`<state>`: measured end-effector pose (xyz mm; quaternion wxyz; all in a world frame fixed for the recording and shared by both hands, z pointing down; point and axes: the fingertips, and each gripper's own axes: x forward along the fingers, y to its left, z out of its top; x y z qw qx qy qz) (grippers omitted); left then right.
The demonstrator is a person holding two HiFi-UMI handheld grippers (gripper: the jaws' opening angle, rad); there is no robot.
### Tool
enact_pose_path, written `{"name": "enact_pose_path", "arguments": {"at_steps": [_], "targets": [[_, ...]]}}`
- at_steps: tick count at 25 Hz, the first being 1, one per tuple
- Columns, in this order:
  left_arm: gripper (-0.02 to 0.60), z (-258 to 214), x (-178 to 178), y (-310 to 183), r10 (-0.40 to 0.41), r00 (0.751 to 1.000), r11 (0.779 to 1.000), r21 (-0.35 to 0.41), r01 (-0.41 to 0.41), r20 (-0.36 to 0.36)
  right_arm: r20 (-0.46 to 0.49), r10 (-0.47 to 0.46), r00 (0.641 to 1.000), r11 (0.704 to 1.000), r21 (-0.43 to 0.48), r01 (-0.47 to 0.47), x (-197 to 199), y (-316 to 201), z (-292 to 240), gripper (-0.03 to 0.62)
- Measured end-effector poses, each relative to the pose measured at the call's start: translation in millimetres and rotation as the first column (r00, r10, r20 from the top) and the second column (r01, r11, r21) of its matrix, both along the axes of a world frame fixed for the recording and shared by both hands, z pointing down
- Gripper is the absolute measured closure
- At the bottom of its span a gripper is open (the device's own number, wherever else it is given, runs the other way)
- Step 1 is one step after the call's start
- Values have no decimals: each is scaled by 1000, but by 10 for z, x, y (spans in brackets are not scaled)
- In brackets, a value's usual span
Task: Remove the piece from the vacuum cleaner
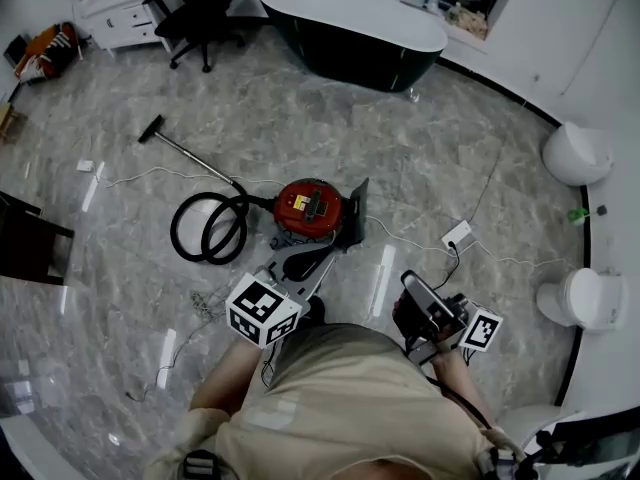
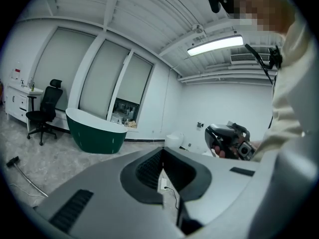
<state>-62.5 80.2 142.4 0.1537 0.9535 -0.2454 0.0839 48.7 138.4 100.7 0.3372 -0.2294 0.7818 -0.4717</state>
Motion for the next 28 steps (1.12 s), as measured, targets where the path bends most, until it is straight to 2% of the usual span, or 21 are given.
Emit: {"name": "enact_pose_path", "arguments": {"at_steps": [7, 15, 21, 25, 28], "targets": [[578, 51, -365, -247, -22, 1000, 1000, 1, 22, -14, -23, -23, 999, 1000, -14, 22, -363, -248, -4, 591], [577, 177, -456, -411, -12, 1000, 1000, -13, 12, -2, -27, 5, 1000, 997, -76, -8, -455, -450, 113, 591], [578, 186, -756, -388, -90, 996, 996, 1, 90, 22, -25, -103, 994, 988, -117, 100, -842, -603, 227, 591], [578, 334, -968, -387, -163, 985, 985, -37, 166, 60, -15, -172, 985, 975, -148, 168, -991, -735, 311, 591], [578, 424, -995, -392, -189, 978, 979, -59, 194, 83, -13, -199, 980, 967, -166, 194, -994, -829, 407, 591]]}}
